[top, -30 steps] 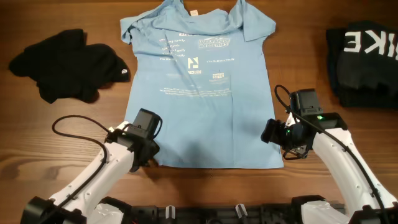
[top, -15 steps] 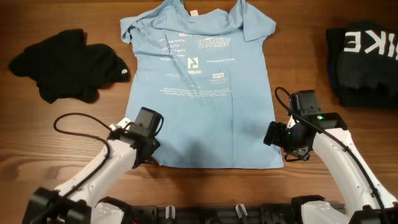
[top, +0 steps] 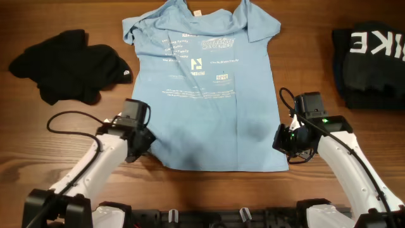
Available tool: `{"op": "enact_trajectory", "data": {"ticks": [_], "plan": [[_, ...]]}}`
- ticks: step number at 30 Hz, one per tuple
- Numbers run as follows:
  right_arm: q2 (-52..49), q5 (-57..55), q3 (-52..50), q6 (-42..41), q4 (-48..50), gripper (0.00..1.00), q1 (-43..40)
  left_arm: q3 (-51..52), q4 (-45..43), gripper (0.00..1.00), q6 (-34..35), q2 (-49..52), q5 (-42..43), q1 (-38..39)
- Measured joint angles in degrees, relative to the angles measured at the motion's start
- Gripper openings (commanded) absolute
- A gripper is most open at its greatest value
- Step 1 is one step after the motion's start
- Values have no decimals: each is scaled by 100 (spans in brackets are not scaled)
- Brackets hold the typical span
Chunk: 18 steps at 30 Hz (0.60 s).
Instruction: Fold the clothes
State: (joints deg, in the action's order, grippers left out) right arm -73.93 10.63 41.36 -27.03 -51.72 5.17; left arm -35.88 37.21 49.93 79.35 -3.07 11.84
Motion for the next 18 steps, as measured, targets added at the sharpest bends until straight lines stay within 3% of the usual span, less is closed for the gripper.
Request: {"op": "enact_trajectory", "data": {"ticks": [5,7,8,9,11,14,18], "plan": [[2,157,-313,-2,267,4,0,-28,616,4,-278,0,627,-175],[2,227,-549,-17,450,4,0,-28,654,19,-321,0,774,-175],[0,282,-654,-22,599,4,0,-31,632,48,-356,0,793,-175],[0,326,-721,-20,719,4,0,-31,577,65,-372,0,796,-175],[0,387,-761,-42,848,4,0,-31,450,84,-413,2,765,-175],[0,442,-761,-83,953,4,0,-33,208,96,-426,15,682,-192],[-98,525,-761,-192,1069,4,0,-398,262,98,-632,37,673,-522]]}}
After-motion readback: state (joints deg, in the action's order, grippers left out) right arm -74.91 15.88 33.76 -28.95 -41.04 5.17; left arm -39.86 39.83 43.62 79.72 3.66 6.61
